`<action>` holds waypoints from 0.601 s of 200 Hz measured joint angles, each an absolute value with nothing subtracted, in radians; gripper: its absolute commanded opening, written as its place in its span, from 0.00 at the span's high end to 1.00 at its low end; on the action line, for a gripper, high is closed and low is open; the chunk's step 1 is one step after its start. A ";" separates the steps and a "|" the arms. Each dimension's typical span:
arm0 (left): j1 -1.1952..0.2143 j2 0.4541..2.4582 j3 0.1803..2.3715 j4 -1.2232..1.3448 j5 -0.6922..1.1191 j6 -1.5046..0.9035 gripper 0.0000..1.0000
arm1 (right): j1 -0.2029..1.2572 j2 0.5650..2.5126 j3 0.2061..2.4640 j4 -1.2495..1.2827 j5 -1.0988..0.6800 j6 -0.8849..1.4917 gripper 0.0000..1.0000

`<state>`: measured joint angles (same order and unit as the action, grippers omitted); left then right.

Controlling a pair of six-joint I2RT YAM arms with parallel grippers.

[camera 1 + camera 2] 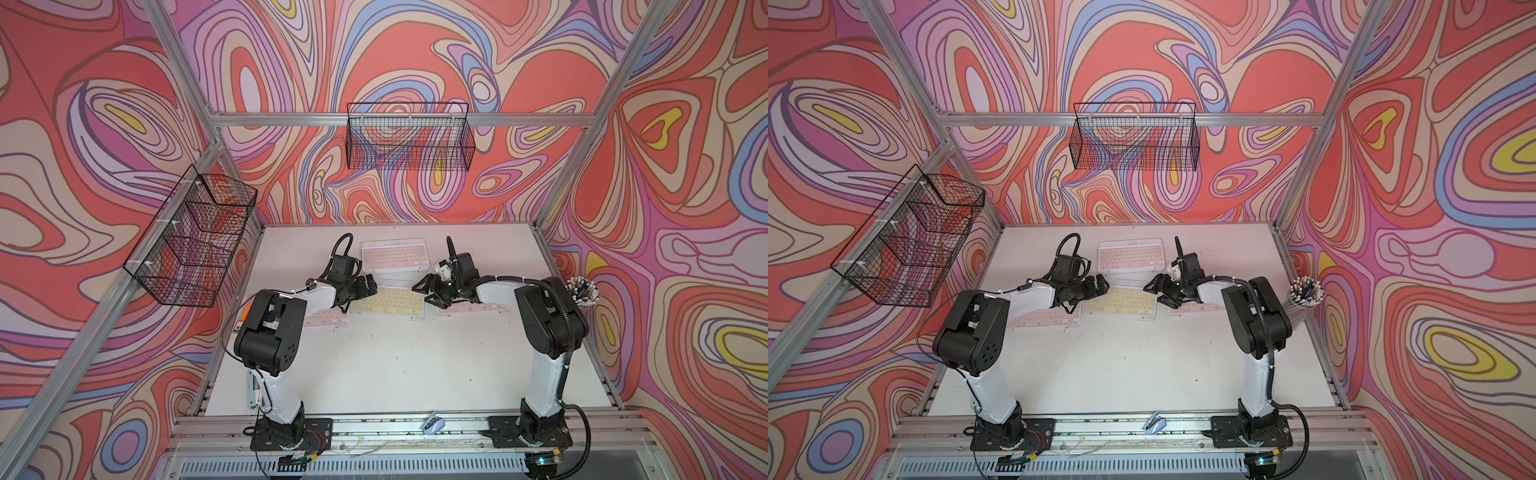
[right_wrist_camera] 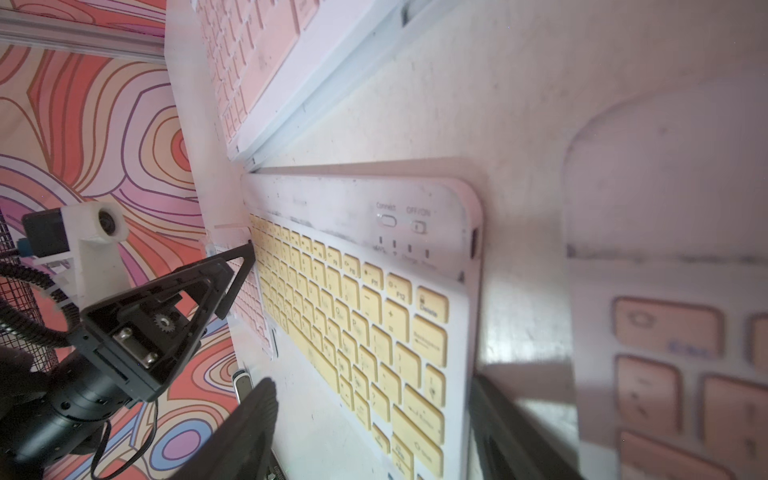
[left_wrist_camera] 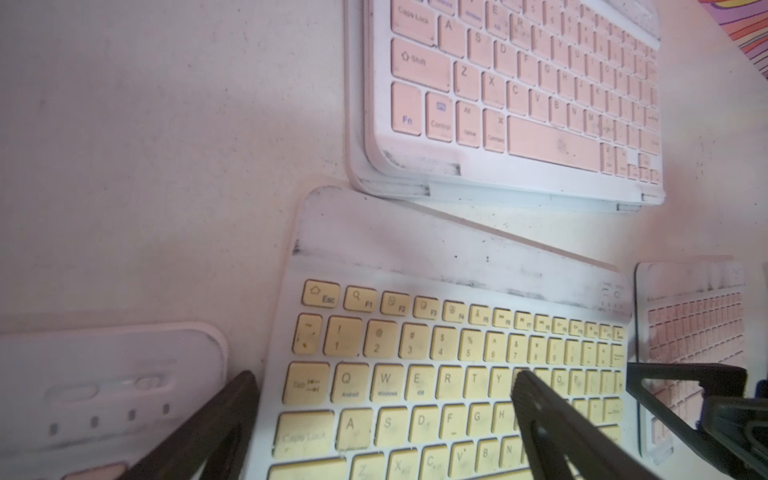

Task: Stack the numeric keypads
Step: Pick up the numeric keypad from the center of the board.

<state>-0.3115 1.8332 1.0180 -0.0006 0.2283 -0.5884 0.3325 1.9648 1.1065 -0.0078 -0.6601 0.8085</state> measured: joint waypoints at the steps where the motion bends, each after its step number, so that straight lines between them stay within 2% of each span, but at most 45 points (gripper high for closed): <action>1: -0.311 1.833 1.018 0.000 0.229 -0.588 0.02 | 0.332 1.964 1.106 -0.008 -0.661 0.810 0.25; 120: -0.300 1.826 0.992 0.041 0.254 -0.599 0.03 | 0.327 1.878 1.093 0.027 -0.669 0.865 0.28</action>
